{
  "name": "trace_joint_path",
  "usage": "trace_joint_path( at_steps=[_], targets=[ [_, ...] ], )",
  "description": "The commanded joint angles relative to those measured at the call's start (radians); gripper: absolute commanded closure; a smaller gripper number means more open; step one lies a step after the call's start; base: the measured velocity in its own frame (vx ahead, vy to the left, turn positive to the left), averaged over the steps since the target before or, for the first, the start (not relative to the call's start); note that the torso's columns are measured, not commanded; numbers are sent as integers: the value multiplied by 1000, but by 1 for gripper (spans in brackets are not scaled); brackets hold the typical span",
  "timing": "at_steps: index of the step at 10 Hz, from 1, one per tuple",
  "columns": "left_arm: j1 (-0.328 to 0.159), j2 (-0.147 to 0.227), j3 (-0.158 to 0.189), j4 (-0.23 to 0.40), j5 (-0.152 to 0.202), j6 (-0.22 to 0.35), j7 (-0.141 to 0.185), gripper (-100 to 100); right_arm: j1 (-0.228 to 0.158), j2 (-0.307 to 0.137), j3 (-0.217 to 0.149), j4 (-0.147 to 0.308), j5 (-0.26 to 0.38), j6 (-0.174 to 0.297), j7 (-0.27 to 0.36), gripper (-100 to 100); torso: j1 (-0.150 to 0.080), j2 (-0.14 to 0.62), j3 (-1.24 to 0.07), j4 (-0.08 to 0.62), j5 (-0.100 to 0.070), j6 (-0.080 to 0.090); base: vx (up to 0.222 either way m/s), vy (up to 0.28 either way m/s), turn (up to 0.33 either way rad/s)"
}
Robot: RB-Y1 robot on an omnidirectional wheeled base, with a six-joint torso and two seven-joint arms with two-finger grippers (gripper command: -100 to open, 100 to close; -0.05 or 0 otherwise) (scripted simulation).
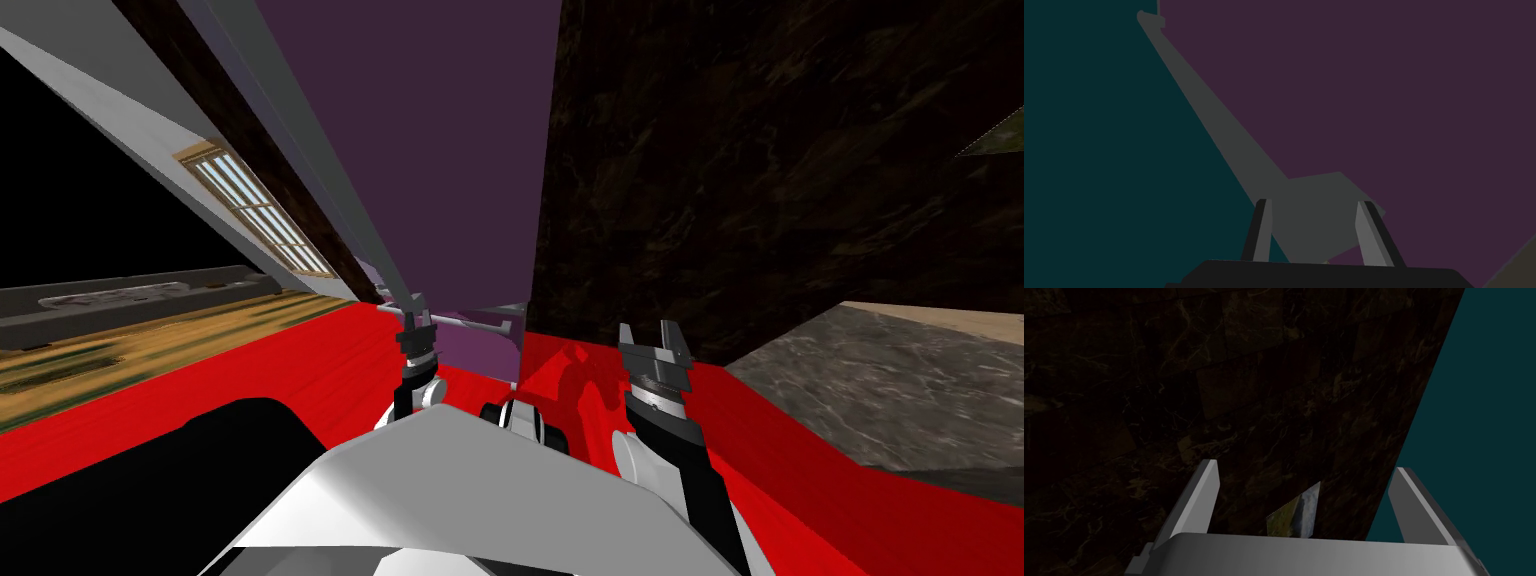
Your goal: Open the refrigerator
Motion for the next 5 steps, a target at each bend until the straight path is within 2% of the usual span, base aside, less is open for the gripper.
trace_joint_path(
  at_steps=[1, 2, 4, 5],
  targets=[
    [-4, -16, 29, -20, 13, 12, -32, 100, 0, 0, 0, 0, 0, 0, 0, 0, -2, 4, 1, 3, -3, 4, -63, -147, -104],
    [3, -18, 23, -5, 14, 20, -30, 100, 0, 0, 0, 0, 0, 0, 0, 0, 0, 1, 0, 2, -3, 7, -24, -53, 0],
    [12, -40, 38, -10, 19, 15, -60, 100, 0, 0, 0, 0, 0, 0, 0, 0, 2, -5, -4, -2, 0, 5, -10, -105, 95],
    [15, -49, 46, -16, 21, 11, -75, 100, 0, 0, 0, 0, 0, 0, 0, 0, -1, -5, -2, -3, 1, 4, -5, -195, 113]
  ],
)
